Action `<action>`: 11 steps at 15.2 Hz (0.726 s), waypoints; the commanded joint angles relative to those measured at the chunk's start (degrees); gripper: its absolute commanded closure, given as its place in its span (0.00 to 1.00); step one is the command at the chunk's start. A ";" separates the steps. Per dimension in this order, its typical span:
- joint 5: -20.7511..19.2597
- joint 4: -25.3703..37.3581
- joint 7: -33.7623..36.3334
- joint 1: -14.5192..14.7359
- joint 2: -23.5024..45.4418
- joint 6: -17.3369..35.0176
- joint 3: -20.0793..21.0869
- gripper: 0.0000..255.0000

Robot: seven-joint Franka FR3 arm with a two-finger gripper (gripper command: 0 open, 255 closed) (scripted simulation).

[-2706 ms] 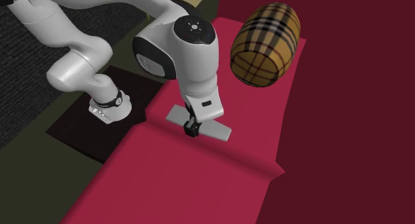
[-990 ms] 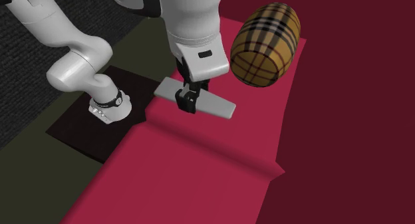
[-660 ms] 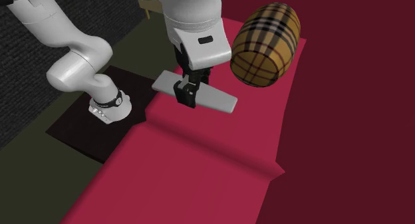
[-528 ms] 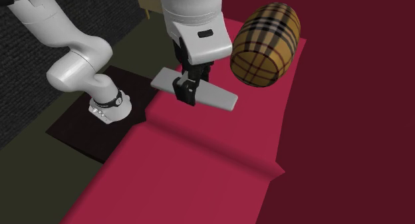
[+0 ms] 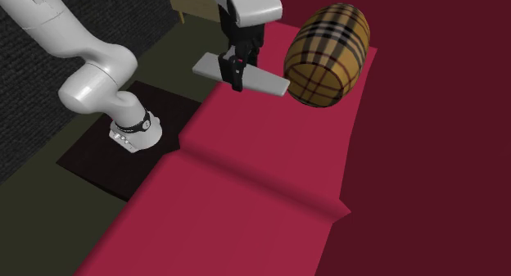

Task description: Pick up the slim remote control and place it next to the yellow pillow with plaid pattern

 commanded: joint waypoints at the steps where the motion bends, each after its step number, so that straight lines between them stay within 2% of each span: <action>1: 0.44 -1.12 2.60 1.00 -1.18 -0.03 1.55 1.00; 11: 3.32 -3.53 16.23 6.16 -4.30 -0.45 10.36 1.00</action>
